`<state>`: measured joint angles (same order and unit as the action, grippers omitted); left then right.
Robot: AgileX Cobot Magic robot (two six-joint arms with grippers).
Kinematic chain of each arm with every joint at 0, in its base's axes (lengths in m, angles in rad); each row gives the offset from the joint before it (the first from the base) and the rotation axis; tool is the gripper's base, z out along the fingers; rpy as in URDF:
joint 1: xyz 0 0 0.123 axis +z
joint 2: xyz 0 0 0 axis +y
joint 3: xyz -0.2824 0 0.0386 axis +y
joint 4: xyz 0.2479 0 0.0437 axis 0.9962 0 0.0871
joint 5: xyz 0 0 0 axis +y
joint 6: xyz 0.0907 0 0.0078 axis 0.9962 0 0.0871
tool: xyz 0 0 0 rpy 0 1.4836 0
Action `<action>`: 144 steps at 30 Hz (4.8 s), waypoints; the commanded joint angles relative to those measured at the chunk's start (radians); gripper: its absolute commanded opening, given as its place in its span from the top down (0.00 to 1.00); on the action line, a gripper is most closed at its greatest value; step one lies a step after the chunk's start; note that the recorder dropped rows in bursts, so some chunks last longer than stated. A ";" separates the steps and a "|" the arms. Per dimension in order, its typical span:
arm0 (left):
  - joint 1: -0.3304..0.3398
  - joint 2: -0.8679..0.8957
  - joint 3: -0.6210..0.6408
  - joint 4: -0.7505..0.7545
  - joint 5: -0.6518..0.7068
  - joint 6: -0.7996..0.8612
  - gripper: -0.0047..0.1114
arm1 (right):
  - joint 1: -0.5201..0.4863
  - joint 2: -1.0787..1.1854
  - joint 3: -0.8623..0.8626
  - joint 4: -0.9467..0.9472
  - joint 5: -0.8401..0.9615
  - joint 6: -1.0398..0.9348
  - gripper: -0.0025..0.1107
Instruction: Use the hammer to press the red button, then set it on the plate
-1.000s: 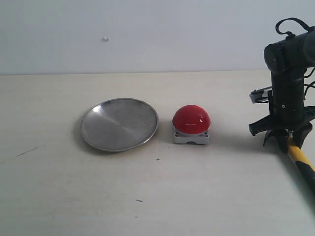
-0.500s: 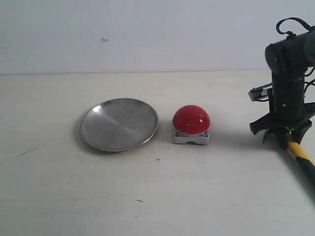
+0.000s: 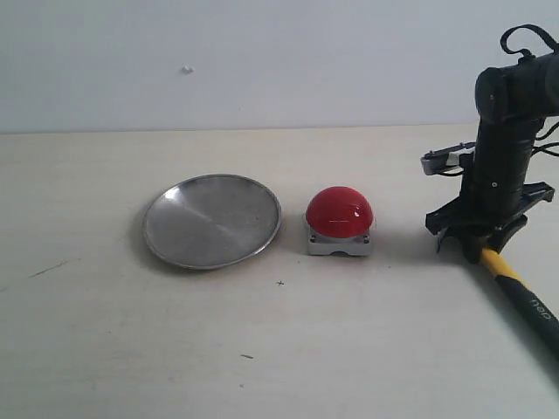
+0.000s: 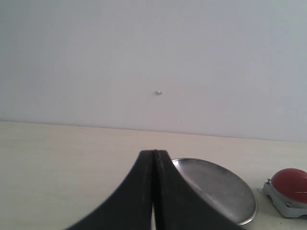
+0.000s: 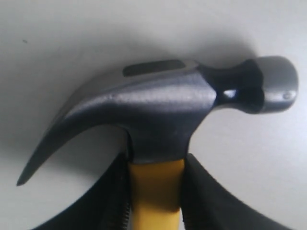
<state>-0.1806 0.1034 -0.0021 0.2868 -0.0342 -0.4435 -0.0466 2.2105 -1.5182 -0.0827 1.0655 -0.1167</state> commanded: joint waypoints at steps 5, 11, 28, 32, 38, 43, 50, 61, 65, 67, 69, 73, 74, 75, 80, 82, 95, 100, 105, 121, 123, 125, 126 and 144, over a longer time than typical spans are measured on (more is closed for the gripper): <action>-0.008 -0.005 0.002 -0.006 -0.007 0.003 0.96 | -0.002 -0.132 0.088 0.193 -0.084 -0.097 0.98; -0.008 -0.005 0.002 -0.006 -0.007 0.003 0.96 | -0.067 -0.244 0.192 0.323 -0.131 -0.191 0.98; -0.008 -0.005 0.002 -0.006 -0.007 0.003 0.96 | -0.142 -0.381 0.426 0.963 -0.117 -0.685 0.98; -0.008 -0.005 0.002 -0.006 -0.007 0.003 0.96 | -0.142 -0.420 0.495 1.152 -0.110 -0.833 0.98; -0.008 -0.005 0.002 -0.006 -0.007 0.003 0.96 | -0.142 -0.476 0.548 1.270 -0.049 -0.933 0.98; -0.008 -0.005 0.002 -0.006 -0.007 0.003 0.96 | -0.142 -0.522 0.654 1.533 -0.005 -1.111 0.98; -0.008 -0.005 0.002 -0.006 -0.007 0.003 0.96 | -0.142 -0.524 0.745 1.679 0.082 -1.206 0.98; -0.008 -0.005 0.002 -0.006 -0.007 0.003 0.96 | -0.140 -0.526 0.883 1.827 0.156 -1.375 0.98; -0.008 -0.005 0.002 -0.006 -0.007 0.003 0.96 | -0.140 -0.537 0.890 1.827 0.156 -1.375 0.98; -0.008 -0.005 0.002 -0.006 -0.007 0.003 0.96 | -0.140 -0.543 0.890 1.827 0.156 -1.375 0.98; -0.008 -0.005 0.002 -0.006 -0.007 0.003 0.96 | -0.140 -0.554 0.891 1.827 0.156 -1.375 0.98; -0.008 -0.005 0.002 -0.006 -0.007 0.003 0.96 | -0.140 -0.582 0.893 1.827 0.156 -1.375 0.98; -0.008 -0.005 0.002 -0.006 -0.007 0.003 0.96 | -0.140 -0.590 0.893 1.827 0.156 -1.375 0.98; -0.008 -0.005 0.002 -0.006 -0.007 0.003 0.96 | -0.140 -0.592 0.893 1.827 0.156 -1.375 0.98; -0.008 -0.005 0.002 -0.006 -0.007 0.003 0.96 | -0.140 -0.595 0.893 1.827 0.156 -1.375 0.98; -0.008 -0.005 0.002 -0.006 -0.007 0.003 0.96 | -0.140 -0.595 0.893 1.827 0.156 -1.375 0.98; -0.008 -0.005 0.002 -0.004 -0.007 0.003 0.96 | -0.140 -0.604 0.891 1.827 0.086 -1.382 0.98; -0.008 -0.005 0.002 -0.004 -0.065 0.003 0.96 | -0.140 -0.661 0.868 1.827 0.056 -1.349 0.98; -0.008 -0.005 0.002 -0.004 -0.078 0.001 0.96 | -0.140 -0.743 0.852 1.827 -0.051 -1.294 0.98; -0.008 -0.005 0.002 -0.004 -0.111 -0.276 0.96 | -0.130 -0.832 0.851 1.827 -0.096 -1.244 0.98; -0.008 0.002 0.002 -0.004 -0.130 -0.309 0.96 | -0.106 -0.832 0.851 1.827 -0.115 -1.244 0.98; -0.008 0.021 0.002 -0.004 -0.140 -0.326 0.96 | -0.067 -0.832 0.851 1.827 -0.153 -1.243 0.98; -0.008 0.036 0.002 0.000 -0.144 -0.326 0.96 | -0.047 -0.832 0.851 1.827 -0.179 -1.243 0.98; -0.008 0.276 0.002 0.342 -0.374 -0.536 0.96 | 0.035 -0.890 0.833 1.827 -0.482 -1.236 0.98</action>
<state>-0.1806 0.3661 0.0006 0.6047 -0.3894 -0.9683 -0.0129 1.3631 -0.6673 1.7016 0.6677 -1.3323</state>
